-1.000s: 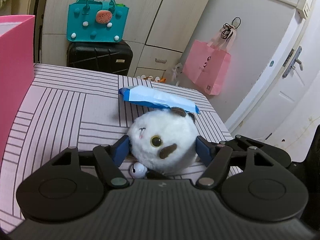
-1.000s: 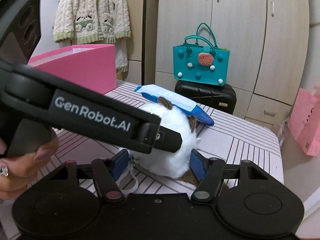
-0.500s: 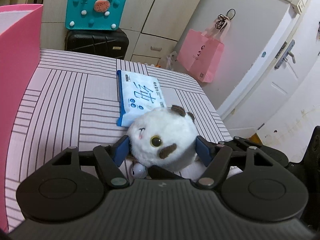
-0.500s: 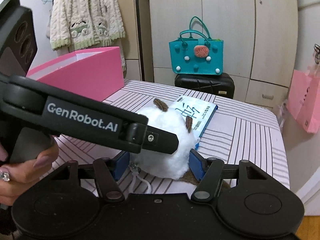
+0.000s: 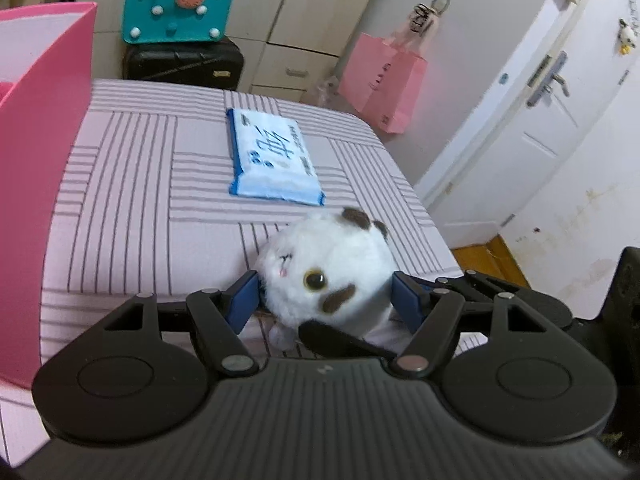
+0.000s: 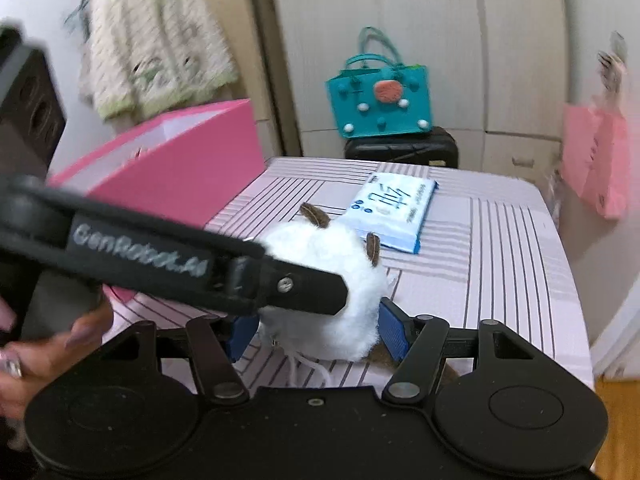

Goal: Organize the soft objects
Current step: 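Grasp the white plush cat with the left tool, then lift the plush cat with the left tool and carry it over the box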

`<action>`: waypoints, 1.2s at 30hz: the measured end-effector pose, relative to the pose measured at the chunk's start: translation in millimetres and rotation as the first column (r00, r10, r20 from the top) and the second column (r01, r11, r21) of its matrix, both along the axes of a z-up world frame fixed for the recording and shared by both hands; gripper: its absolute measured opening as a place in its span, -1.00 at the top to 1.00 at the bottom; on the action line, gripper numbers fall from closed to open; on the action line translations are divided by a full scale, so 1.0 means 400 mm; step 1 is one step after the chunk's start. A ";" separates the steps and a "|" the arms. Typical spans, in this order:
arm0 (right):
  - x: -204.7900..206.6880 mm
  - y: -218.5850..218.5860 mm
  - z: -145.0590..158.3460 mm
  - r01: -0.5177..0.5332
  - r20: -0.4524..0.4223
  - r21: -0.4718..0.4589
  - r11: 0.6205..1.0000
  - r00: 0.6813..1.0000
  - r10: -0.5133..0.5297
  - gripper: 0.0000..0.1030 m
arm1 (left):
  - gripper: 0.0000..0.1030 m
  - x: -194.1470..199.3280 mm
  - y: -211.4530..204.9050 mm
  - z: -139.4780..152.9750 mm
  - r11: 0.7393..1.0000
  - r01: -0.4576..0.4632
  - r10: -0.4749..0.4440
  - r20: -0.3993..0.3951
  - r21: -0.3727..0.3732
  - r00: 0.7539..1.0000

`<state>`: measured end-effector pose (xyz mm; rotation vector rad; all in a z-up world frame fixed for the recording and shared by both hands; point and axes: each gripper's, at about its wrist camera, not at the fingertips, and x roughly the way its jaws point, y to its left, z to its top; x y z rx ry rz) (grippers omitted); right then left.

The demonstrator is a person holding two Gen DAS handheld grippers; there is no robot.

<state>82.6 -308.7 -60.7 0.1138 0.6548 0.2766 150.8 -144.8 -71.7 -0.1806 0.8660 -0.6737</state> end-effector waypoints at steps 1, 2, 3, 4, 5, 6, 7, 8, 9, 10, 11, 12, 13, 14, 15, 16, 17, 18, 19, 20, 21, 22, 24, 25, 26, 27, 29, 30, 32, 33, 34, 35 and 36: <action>-0.011 -0.005 -0.006 0.016 0.003 0.031 0.999 1.000 -0.016 -0.35 | -0.35 -0.005 0.004 -0.001 1.000 0.006 -0.006 -0.005 -0.006 1.000; -0.020 -0.003 -0.010 0.027 0.001 0.049 0.998 1.000 -0.027 -0.34 | -0.35 -0.011 0.008 -0.002 1.000 0.005 -0.005 -0.010 -0.008 1.000; -0.026 0.001 -0.013 0.036 0.000 0.054 0.998 0.999 -0.036 -0.33 | -0.35 -0.016 0.012 -0.003 1.000 0.006 -0.006 -0.008 -0.004 1.000; -0.033 0.009 -0.014 0.042 0.002 0.047 0.998 0.999 -0.042 -0.31 | -0.35 -0.021 0.013 -0.003 1.000 0.010 -0.010 -0.003 0.001 1.000; -0.040 0.019 -0.013 0.043 0.006 0.032 0.999 0.999 -0.044 -0.30 | -0.35 -0.026 0.016 -0.004 1.000 0.015 -0.015 0.002 0.005 1.000; -0.046 0.028 -0.010 0.044 0.008 0.020 0.999 0.999 -0.044 -0.29 | -0.35 -0.029 0.019 -0.003 1.000 0.017 -0.017 0.005 0.006 1.000; -0.049 0.037 -0.004 0.047 0.011 0.009 0.999 0.999 -0.047 -0.28 | -0.35 -0.033 0.025 -0.002 1.000 0.017 -0.017 0.007 0.006 1.000; -0.054 0.044 -0.001 0.048 0.012 0.002 0.999 0.999 -0.048 -0.28 | -0.35 -0.036 0.030 -0.001 1.000 0.017 -0.017 0.008 0.003 1.000; -0.057 0.050 0.002 0.050 0.013 -0.004 0.999 0.999 -0.050 -0.26 | -0.35 -0.040 0.036 0.001 1.000 0.016 -0.016 0.008 -0.001 1.000; -0.064 0.056 0.005 0.050 0.012 -0.005 0.999 0.999 -0.050 -0.25 | -0.35 -0.045 0.043 0.004 1.000 0.015 -0.015 0.008 -0.003 1.000; -0.069 0.062 0.007 0.045 0.010 -0.004 0.999 0.999 -0.045 -0.25 | -0.35 -0.051 0.051 0.007 1.000 0.011 -0.011 0.002 -0.007 1.000; -0.076 0.067 0.011 0.039 0.012 -0.004 0.999 0.999 -0.039 -0.24 | -0.35 -0.057 0.062 0.008 1.000 0.004 -0.004 -0.008 -0.014 1.000; -0.083 0.074 0.015 0.033 0.017 -0.003 0.999 0.999 -0.033 -0.23 | -0.35 -0.063 0.073 0.009 1.000 0.005 -0.005 -0.009 -0.016 1.000; -0.093 0.081 0.019 0.027 0.021 -0.002 1.000 0.999 -0.027 -0.23 | -0.35 -0.072 0.084 0.012 1.000 0.012 -0.013 -0.002 -0.014 1.000; -0.103 0.088 0.021 0.020 0.025 -0.008 1.000 0.999 -0.019 -0.23 | -0.35 -0.078 0.091 0.014 1.000 0.016 -0.016 0.002 -0.012 1.000; -0.113 0.101 0.025 0.007 0.030 -0.023 1.000 1.000 -0.006 -0.23 | -0.35 -0.088 0.102 0.018 1.000 0.019 -0.019 0.008 -0.006 1.000; -0.119 0.113 0.030 -0.004 0.034 -0.038 0.999 0.999 0.005 -0.23 | -0.35 -0.093 0.107 0.023 1.000 0.022 -0.022 0.013 0.001 1.000; -0.125 0.123 0.037 -0.015 0.035 -0.050 0.999 0.999 0.016 -0.23 | -0.36 -0.101 0.114 0.030 1.000 0.025 -0.025 0.018 0.010 1.000; -0.131 0.135 0.044 -0.030 0.034 -0.062 0.998 0.999 0.032 -0.23 | -0.36 -0.110 0.121 0.038 0.999 0.030 -0.030 0.025 0.022 0.999; -0.135 0.144 0.050 -0.047 0.029 -0.070 0.996 0.998 0.049 -0.23 | -0.35 -0.115 0.128 0.044 0.999 0.033 -0.034 0.027 0.031 0.999; -0.139 0.153 0.056 -0.064 0.020 -0.076 0.995 0.998 0.066 -0.23 | -0.35 -0.120 0.137 0.050 0.999 0.035 -0.036 0.022 0.040 0.999; -0.141 0.162 0.063 -0.091 0.003 -0.084 0.992 0.996 0.092 -0.23 | -0.35 -0.123 0.146 0.056 0.998 0.039 -0.040 0.013 0.050 0.999; -0.141 0.172 0.076 -0.120 -0.014 -0.089 0.989 0.993 0.119 -0.23 | -0.35 -0.131 0.164 0.066 0.996 0.053 -0.054 0.010 0.070 0.998; -0.141 0.177 0.086 -0.130 -0.017 -0.095 0.987 0.991 0.129 -0.23 | -0.35 -0.134 0.174 0.070 0.995 0.063 -0.063 0.007 0.073 0.998; -0.143 0.186 0.094 -0.142 -0.016 -0.105 0.984 0.990 0.141 -0.23 | -0.35 -0.136 0.182 0.072 0.995 0.073 -0.073 0.001 0.073 0.997; -0.145 0.193 0.103 -0.157 -0.015 -0.112 0.981 0.988 0.156 -0.23 | -0.35 -0.135 0.192 0.075 0.994 0.083 -0.082 -0.014 0.073 0.997; -0.150 0.206 0.122 -0.182 -0.016 -0.117 0.976 0.983 0.182 -0.22 | -0.35 -0.134 0.212 0.083 0.994 0.088 -0.086 -0.036 0.068 0.996; -0.153 0.212 0.130 -0.193 -0.019 -0.118 0.974 0.981 0.193 -0.22 | -0.35 -0.133 0.220 0.090 0.994 0.090 -0.088 -0.042 0.069 0.995; -0.162 0.225 0.149 -0.215 -0.018 -0.121 0.969 0.976 0.215 -0.20 | -0.35 -0.137 0.239 0.107 0.993 0.093 -0.090 -0.050 0.071 0.995; -0.164 0.231 0.158 -0.224 -0.017 -0.122 0.967 0.975 0.224 -0.19 | -0.35 -0.142 0.248 0.116 0.993 0.095 -0.092 -0.044 0.074 0.995; -0.167 0.239 0.168 -0.234 -0.014 -0.120 0.965 0.972 0.234 -0.19 | -0.35 -0.147 0.258 0.128 0.993 0.094 -0.092 -0.037 0.077 0.995; -0.169 0.245 0.177 -0.243 -0.009 -0.121 0.963 0.970 0.244 -0.19 | -0.35 -0.151 0.266 0.138 0.992 0.095 -0.093 -0.031 0.079 0.995; -0.173 0.252 0.187 -0.252 -0.001 -0.122 0.960 0.967 0.254 -0.19 | -0.35 -0.157 0.275 0.149 0.992 0.094 -0.093 -0.023 0.082 0.995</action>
